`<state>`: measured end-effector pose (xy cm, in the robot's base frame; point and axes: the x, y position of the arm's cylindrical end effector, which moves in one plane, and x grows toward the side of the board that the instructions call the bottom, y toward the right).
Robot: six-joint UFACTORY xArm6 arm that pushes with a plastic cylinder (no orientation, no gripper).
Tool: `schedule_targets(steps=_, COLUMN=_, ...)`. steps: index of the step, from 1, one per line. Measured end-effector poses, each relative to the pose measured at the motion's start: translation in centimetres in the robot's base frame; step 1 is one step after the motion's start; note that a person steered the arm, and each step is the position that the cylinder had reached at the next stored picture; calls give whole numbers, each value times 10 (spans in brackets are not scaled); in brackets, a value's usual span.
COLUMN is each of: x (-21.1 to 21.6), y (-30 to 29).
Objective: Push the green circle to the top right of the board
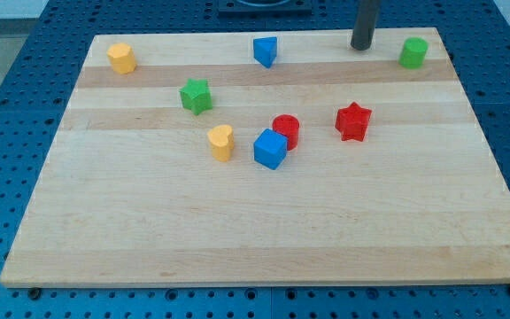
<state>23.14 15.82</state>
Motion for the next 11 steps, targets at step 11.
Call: schedule_targets(steps=11, x=88, y=-236)
